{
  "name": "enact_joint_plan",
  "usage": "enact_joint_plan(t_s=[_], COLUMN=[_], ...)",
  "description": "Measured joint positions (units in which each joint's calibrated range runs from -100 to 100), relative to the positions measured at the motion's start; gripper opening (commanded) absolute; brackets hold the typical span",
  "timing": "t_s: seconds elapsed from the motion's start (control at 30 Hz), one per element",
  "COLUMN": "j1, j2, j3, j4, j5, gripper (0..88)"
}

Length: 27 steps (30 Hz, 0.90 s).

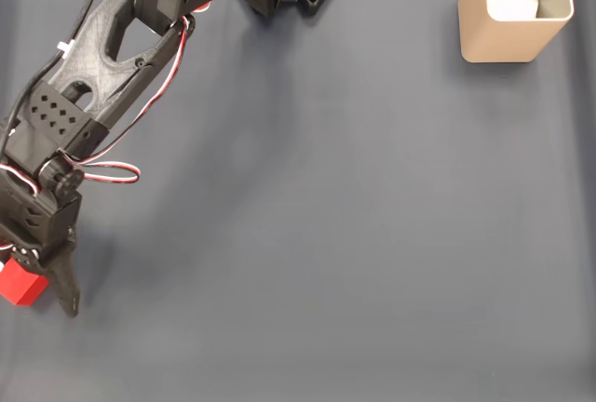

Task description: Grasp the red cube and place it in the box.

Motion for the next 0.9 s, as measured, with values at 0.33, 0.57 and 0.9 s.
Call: enact_joint_plan(t_s=[0.33,0.57,0.9], j1=[-0.45,-0.45,-0.67], j2=[0.00,0.00,-0.17], j3=[0.00,0.00,0.00], j4=[-1.19,-1.19,1.43], j5=[0.00,0.44,1.51], gripper=[29.8,14.3,8.0])
